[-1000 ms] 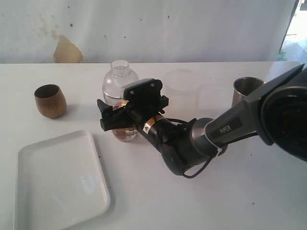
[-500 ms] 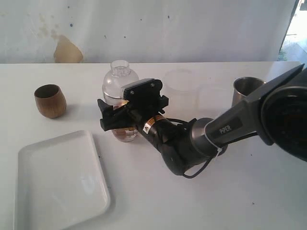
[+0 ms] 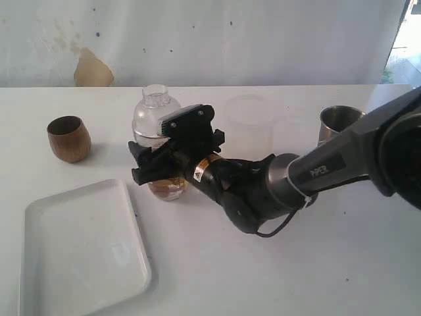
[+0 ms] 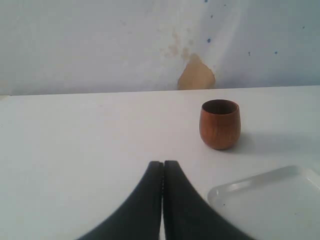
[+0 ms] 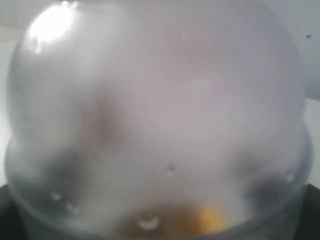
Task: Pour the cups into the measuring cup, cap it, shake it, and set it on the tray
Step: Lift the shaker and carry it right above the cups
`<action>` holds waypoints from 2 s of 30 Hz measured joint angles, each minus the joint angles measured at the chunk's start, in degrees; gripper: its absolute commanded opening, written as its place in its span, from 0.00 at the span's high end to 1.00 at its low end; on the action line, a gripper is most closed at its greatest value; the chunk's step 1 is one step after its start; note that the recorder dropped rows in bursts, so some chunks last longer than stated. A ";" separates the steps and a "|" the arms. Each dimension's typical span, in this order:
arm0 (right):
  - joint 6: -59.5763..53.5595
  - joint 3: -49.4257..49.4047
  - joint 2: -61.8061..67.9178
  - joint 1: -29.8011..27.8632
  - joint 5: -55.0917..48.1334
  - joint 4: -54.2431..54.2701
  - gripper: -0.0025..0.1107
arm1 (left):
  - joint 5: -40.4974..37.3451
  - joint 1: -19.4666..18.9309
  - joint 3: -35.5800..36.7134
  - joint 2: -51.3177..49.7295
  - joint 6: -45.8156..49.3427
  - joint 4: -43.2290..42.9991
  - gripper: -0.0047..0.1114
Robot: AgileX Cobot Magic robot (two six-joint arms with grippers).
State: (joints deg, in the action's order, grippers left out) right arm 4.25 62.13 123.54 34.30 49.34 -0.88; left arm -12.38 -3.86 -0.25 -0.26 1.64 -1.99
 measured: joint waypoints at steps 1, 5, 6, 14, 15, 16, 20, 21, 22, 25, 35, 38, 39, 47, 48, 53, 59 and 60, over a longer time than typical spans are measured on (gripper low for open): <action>0.26 0.00 -1.65 0.00 -3.59 -1.90 0.98 | 0.00 0.00 0.00 0.00 0.00 0.00 0.95; -1.14 -0.10 -12.72 -0.11 -18.08 -3.65 0.98 | 0.00 0.00 0.00 0.00 0.00 0.00 0.95; -1.78 -0.10 -14.81 -0.33 -19.01 -3.65 0.98 | 0.00 0.00 0.00 0.00 0.00 0.00 0.95; -3.39 -0.10 -33.00 -7.21 -32.16 -3.70 0.98 | 0.00 0.00 0.00 0.00 0.00 0.00 0.95; -3.47 -0.10 -34.31 -8.29 -33.94 -4.01 0.98 | 0.00 0.00 0.00 0.00 0.00 0.00 0.95; -3.47 -0.10 -35.56 -9.40 -35.62 -4.14 0.98 | 0.00 0.00 0.00 0.00 0.00 0.00 0.95; -6.29 -0.57 -40.15 -14.58 -41.80 -4.72 0.98 | 0.00 0.00 0.00 0.00 0.00 0.00 0.95; -7.20 -0.57 -40.60 -15.60 -42.93 -4.72 0.98 | 0.00 0.00 0.00 0.00 0.00 0.00 0.95; -7.97 -0.57 -40.86 -16.40 -43.78 -4.80 0.98 | 0.00 0.00 0.00 0.00 0.00 0.00 0.95; -9.64 -0.57 -41.10 -19.18 -46.91 -4.95 0.98 | 0.00 0.00 0.00 0.00 0.00 0.00 0.95; -20.08 -1.24 -41.10 -26.89 -49.79 -4.95 0.98 | 0.00 0.00 0.00 0.00 0.00 0.00 0.95; -25.08 -1.24 -40.57 -27.68 -49.90 -4.95 0.98 | 0.00 0.00 0.00 0.00 0.00 0.00 0.95; -26.73 -1.24 -40.09 -27.80 -49.90 -4.95 0.98 | 0.00 0.00 0.00 0.00 0.00 0.00 0.95; -35.03 -1.24 -34.89 -27.94 -48.72 -4.95 0.98 | 0.00 0.00 0.00 0.00 0.00 0.00 0.95; -35.82 -1.24 -34.34 -27.94 -48.05 -4.95 0.98 | 0.00 0.00 0.00 0.00 0.00 0.00 0.95; -38.18 -1.24 -33.11 -27.94 -44.19 -4.95 0.98 | 0.00 0.00 0.00 0.00 0.00 0.00 0.95; -45.70 -1.24 -33.11 -27.94 -40.34 -4.95 0.98 | 0.00 0.00 0.00 0.00 0.00 0.00 0.95; -46.99 -1.24 -32.94 -27.94 -40.04 -4.95 0.98 | 0.00 0.00 0.00 0.00 0.00 0.00 0.95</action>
State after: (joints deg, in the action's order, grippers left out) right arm -42.74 60.89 90.60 6.36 9.30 -5.82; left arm -12.38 -3.86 -0.25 -0.26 1.64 -1.99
